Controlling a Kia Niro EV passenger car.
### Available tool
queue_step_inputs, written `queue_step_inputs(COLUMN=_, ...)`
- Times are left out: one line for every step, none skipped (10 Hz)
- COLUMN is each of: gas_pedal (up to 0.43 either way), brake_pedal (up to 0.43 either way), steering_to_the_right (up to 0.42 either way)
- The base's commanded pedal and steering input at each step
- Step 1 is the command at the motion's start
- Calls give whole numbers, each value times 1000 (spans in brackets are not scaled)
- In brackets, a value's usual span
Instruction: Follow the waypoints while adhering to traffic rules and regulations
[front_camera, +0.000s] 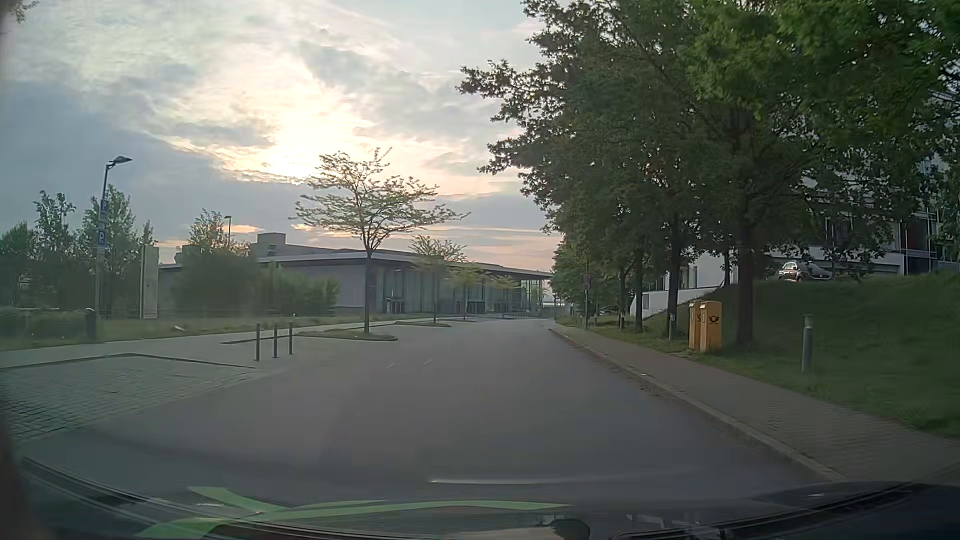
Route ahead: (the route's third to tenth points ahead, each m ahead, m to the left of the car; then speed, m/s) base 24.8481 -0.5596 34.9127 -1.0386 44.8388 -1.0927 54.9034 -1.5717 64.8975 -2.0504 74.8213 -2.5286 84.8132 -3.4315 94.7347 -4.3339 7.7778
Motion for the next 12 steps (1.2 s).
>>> queue_step_inputs(gas_pedal=47, brake_pedal=0, steering_to_the_right=5)
queue_step_inputs(gas_pedal=47, brake_pedal=0, steering_to_the_right=5)
queue_step_inputs(gas_pedal=47, brake_pedal=0, steering_to_the_right=4)
queue_step_inputs(gas_pedal=47, brake_pedal=0, steering_to_the_right=4)
queue_step_inputs(gas_pedal=47, brake_pedal=0, steering_to_the_right=3)
queue_step_inputs(gas_pedal=47, brake_pedal=0, steering_to_the_right=3)
queue_step_inputs(gas_pedal=47, brake_pedal=0, steering_to_the_right=3)
queue_step_inputs(gas_pedal=47, brake_pedal=0, steering_to_the_right=3)
queue_step_inputs(gas_pedal=47, brake_pedal=0, steering_to_the_right=2)
queue_step_inputs(gas_pedal=47, brake_pedal=0, steering_to_the_right=1)
queue_step_inputs(gas_pedal=47, brake_pedal=0, steering_to_the_right=1)
queue_step_inputs(gas_pedal=47, brake_pedal=0, steering_to_the_right=1)
